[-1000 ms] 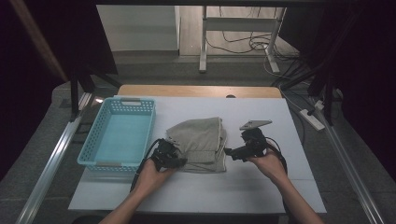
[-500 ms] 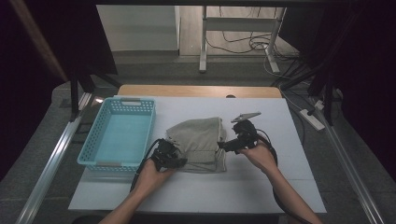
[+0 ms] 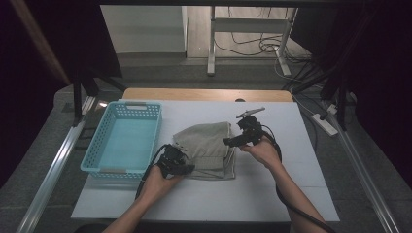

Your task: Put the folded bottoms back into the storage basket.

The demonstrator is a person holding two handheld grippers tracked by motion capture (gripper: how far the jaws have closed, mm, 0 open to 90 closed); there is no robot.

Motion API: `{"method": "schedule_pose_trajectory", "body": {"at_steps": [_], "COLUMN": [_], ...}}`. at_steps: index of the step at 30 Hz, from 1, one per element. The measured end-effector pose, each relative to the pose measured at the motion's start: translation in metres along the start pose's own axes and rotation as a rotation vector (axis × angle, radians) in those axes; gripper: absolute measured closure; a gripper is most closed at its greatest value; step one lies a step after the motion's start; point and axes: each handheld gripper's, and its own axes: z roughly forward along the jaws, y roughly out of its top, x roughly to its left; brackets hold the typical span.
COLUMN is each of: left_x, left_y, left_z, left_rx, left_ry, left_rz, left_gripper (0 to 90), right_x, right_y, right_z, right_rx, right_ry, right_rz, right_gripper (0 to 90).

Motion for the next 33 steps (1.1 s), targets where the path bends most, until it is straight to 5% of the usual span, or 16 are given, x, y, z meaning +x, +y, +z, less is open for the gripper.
{"method": "schedule_pose_trajectory", "body": {"at_steps": [27,33], "left_x": [0.001,0.002], "left_y": [-0.001,-0.002], "left_z": [0.001,0.001], "left_rx": [-0.007,-0.017], "left_ry": [-0.008,-0.009], "left_rz": [0.007,0.019], "left_gripper": [61.0,60.3], "right_x": [-0.023,-0.028], "right_y": [0.025,0.022], "right_z": [0.04,0.048], "right_rx": [0.038,0.018], "right_ry": [-0.075,-0.074], "right_rz": [-0.007,-0.017], "right_gripper": [0.0,5.8]}}
